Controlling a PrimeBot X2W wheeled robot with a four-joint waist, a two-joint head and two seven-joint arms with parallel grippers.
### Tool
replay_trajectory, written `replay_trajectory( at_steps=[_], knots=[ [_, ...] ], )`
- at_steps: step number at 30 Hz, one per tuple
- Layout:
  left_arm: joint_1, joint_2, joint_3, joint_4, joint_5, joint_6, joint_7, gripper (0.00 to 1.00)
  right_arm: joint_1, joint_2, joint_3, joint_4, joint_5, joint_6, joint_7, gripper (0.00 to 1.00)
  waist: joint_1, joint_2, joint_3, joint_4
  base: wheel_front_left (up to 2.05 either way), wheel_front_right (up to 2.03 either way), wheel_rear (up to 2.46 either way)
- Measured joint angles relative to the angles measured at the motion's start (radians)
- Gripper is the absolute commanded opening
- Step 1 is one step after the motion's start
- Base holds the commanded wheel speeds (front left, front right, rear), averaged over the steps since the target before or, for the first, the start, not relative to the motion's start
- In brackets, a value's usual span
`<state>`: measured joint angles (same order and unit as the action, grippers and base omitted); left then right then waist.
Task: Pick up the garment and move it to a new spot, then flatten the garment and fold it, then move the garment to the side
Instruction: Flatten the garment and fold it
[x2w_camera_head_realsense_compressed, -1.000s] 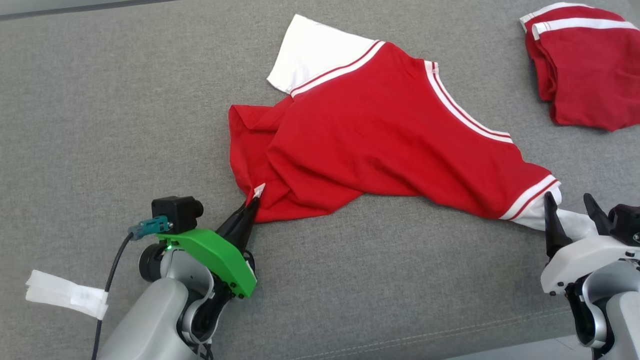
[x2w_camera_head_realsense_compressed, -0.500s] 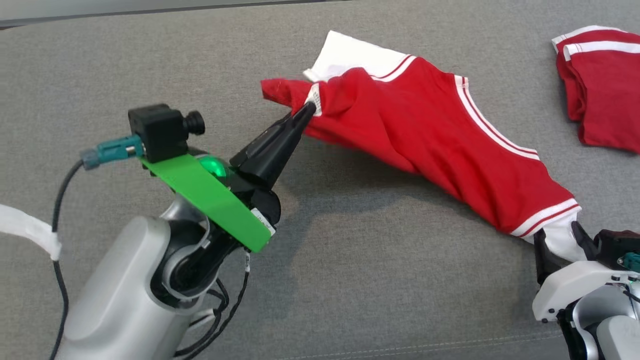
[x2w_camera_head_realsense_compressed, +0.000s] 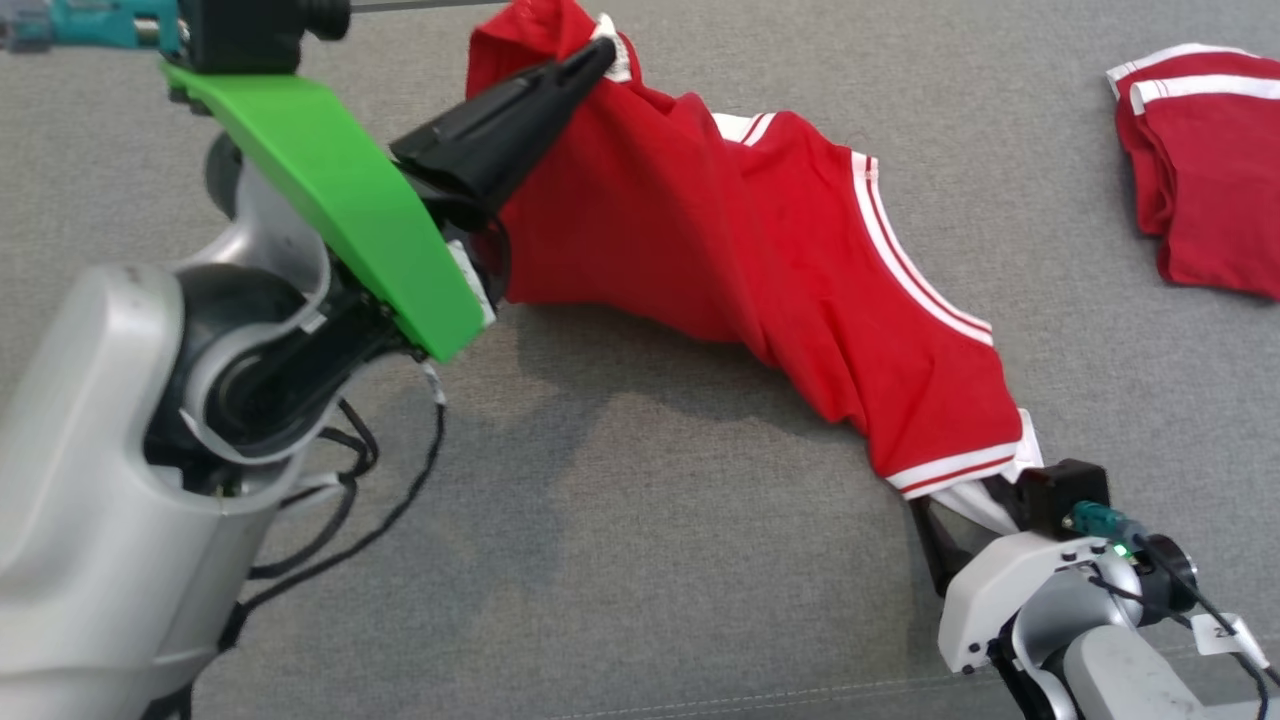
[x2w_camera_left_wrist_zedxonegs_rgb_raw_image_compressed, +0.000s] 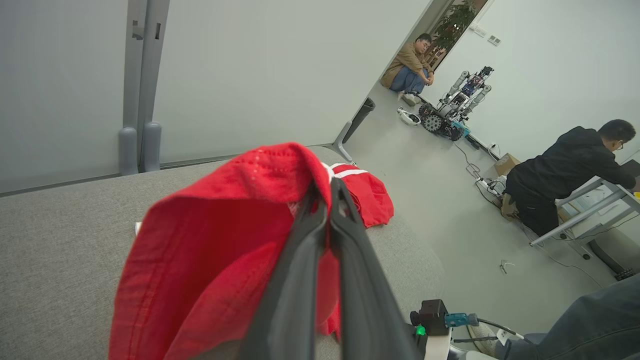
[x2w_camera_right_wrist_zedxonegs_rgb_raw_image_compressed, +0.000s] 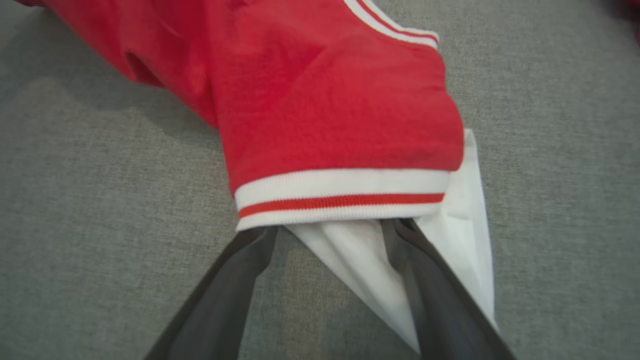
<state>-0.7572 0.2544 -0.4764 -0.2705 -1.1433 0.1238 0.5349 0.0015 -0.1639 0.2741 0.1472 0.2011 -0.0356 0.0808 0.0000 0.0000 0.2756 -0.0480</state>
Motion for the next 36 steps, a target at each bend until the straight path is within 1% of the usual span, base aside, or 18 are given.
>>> replay_trajectory(
  at_steps=[2, 6, 7, 8, 9, 12, 15, 16, 19, 20, 21, 22, 24, 29, 30, 33, 36],
  knots=[
    [-0.014, 0.013, 0.017, 0.004, 0.008, 0.0, 0.024, 0.0, -0.005, 0.006, 0.016, 0.017, -0.011, 0.008, 0.008, 1.0, 0.0001, 0.0, 0.006, -0.01, 0.0, 0.0, 0.0],
    [-0.022, 0.011, 0.043, 0.007, 0.006, 0.0, 0.052, 0.0, -0.02, 0.006, 0.018, 0.027, -0.011, 0.016, 0.018, 1.0, 0.0, 0.0, 0.021, -0.023, 0.0, 0.0, 0.0],
    [-0.022, 0.011, 0.056, 0.009, 0.004, 0.0, 0.056, 0.0, -0.024, 0.005, 0.018, 0.03, -0.011, 0.017, 0.018, 0.73, 0.0, 0.0, 0.024, -0.025, 0.0, 0.0, 0.0],
    [-0.022, 0.011, 0.068, 0.01, 0.002, 0.0, 0.056, 0.0, -0.029, 0.005, 0.017, 0.034, -0.011, 0.018, 0.018, 0.34, 0.0, 0.0, 0.026, -0.026, 0.0, 0.0, 0.0],
    [-0.022, 0.009, 0.08, 0.01, -0.008, 0.0, 0.056, 0.0, -0.033, 0.005, 0.015, 0.036, -0.01, 0.02, 0.018, 0.0, 0.0, 0.0, 0.027, -0.026, 0.0, 0.0, 0.0],
    [-0.022, 0.004, 0.108, 0.016, -0.022, 0.0, 0.059, 0.0, -0.042, 0.006, -0.006, 0.037, 0.011, 0.031, 0.018, 0.0, 0.0, 0.0, 0.026, -0.02, 0.0, 0.0, 0.0],
    [-0.022, 0.006, 0.146, 0.02, -0.025, 0.0, 0.058, 0.0, -0.053, 0.039, -0.038, 0.022, 0.106, 0.06, 0.026, 0.0, 0.0, 0.0, 0.019, -0.017, 0.0, 0.0, 0.0],
    [-0.022, 0.007, 0.156, 0.019, -0.025, 0.0, 0.058, 0.0, -0.054, 0.051, -0.047, 0.008, 0.144, 0.076, 0.027, 0.0, 0.0, 0.0, 0.016, -0.016, 0.0, 0.0, 0.0],
    [-0.021, 0.011, 0.192, 0.0, -0.044, 0.001, 0.061, 0.0, -0.054, 0.087, -0.071, -0.078, 0.3, 0.152, 0.027, 0.0, 0.0, 0.0, 0.005, -0.015, 0.0, 0.0, 0.0],
    [-0.019, 0.01, 0.207, -0.005, -0.053, 0.001, 0.063, 0.0, -0.054, 0.097, -0.075, -0.117, 0.364, 0.17, 0.026, 0.0, 0.0, 0.0, 0.001, -0.015, 0.0, 0.0, 0.0],
    [-0.015, 0.01, 0.224, -0.007, -0.063, 0.001, 0.063, 0.0, -0.054, 0.106, -0.077, -0.165, 0.436, 0.18, 0.025, 0.0, 0.0, 0.0, -0.002, -0.015, 0.0, 0.0, 0.0],
    [-0.015, 0.01, 0.224, -0.007, -0.063, 0.001, 0.063, 0.0, -0.054, 0.106, -0.077, -0.165, 0.436, 0.18, 0.025, 0.0, 0.0, 0.0, -0.002, -0.015, 0.0, 0.0, 0.0],
    [0.004, 0.01, 0.249, -0.009, -0.087, 0.001, 0.072, 0.0, -0.054, 0.108, -0.077, -0.26, 0.557, 0.184, 0.026, 0.0, 0.0, 0.0, -0.009, -0.016, 0.0, 0.0, 0.0],
    [0.058, 0.019, 0.301, -0.017, -0.09, 0.001, 0.088, 0.0, -0.052, 0.076, -0.074, -0.483, 0.72, 0.171, 0.046, 0.0, 0.0, 0.0, -0.024, -0.017, 0.0, 0.0, 0.0],
    [0.064, 0.02, 0.312, -0.021, -0.096, 0.001, 0.091, 0.0, -0.052, 0.058, -0.063, -0.537, 0.75, 0.165, 0.053, 0.0, 0.0001, 0.0, -0.026, -0.016, 0.0, 0.0, 0.0],
    [0.078, 0.021, 0.346, -0.032, -0.11, 0.001, 0.104, 0.0, -0.054, -0.003, -0.032, -0.718, 0.852, 0.166, 0.064, 0.0, 0.0, 0.0, -0.031, -0.014, 0.0, 0.0, 0.0],
    [0.098, 0.027, 0.382, -0.035, -0.145, 0.001, 0.142, 0.0, -0.054, -0.039, -0.064, -0.869, 0.94, 0.166, 0.08, 0.0, 0.0, 0.0, -0.032, -0.012, 0.0, 0.0, 0.0]
  ],
)
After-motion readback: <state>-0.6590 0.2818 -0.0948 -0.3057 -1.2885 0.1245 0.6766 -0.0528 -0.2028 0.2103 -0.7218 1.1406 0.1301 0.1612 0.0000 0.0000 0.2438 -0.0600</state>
